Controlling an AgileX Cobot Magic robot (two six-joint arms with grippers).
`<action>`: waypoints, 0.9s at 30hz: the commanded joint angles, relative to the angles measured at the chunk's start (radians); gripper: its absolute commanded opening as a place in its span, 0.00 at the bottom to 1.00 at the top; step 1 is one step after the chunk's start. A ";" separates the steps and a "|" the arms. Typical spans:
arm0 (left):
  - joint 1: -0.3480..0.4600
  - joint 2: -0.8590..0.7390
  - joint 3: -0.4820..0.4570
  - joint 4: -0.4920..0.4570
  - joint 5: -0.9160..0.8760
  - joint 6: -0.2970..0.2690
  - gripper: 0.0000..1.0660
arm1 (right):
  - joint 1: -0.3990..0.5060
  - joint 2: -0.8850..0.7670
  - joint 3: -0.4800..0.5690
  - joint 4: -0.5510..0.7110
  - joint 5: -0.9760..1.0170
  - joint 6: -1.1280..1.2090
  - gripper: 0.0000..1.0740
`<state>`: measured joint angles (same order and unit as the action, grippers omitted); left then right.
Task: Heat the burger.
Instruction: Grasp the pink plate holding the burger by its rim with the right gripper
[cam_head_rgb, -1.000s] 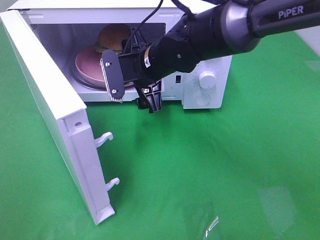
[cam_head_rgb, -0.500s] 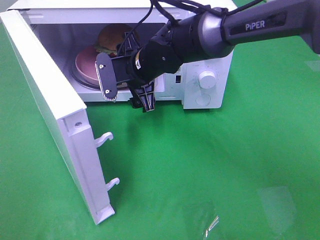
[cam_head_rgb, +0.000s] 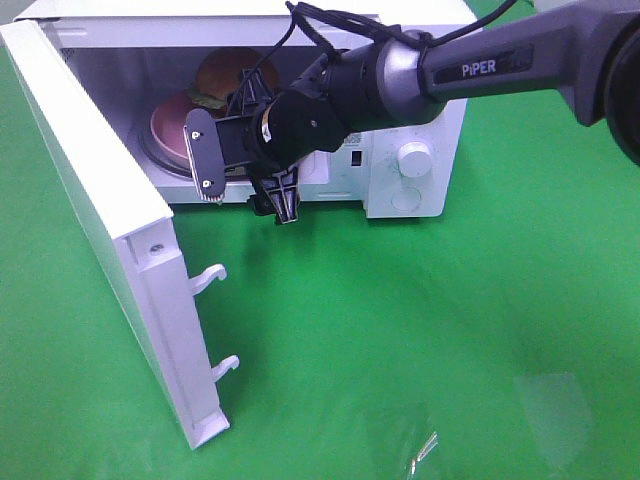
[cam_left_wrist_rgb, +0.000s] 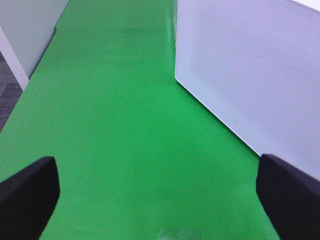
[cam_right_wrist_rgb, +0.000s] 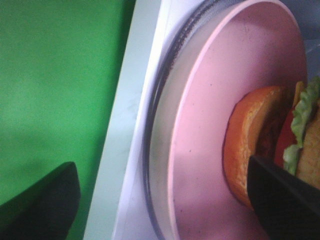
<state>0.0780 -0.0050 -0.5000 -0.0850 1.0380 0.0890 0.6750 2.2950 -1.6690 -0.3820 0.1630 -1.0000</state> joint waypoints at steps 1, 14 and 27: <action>0.003 0.005 0.003 -0.003 -0.004 -0.006 0.94 | -0.001 0.020 -0.017 0.014 -0.011 0.005 0.82; 0.003 0.005 0.003 -0.003 -0.004 -0.006 0.94 | -0.024 0.060 -0.028 0.054 -0.039 -0.007 0.80; 0.003 0.005 0.003 -0.003 -0.004 -0.006 0.94 | -0.024 0.104 -0.083 0.115 -0.033 -0.007 0.73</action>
<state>0.0780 -0.0050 -0.5000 -0.0850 1.0380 0.0890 0.6520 2.4010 -1.7410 -0.2800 0.1310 -1.0000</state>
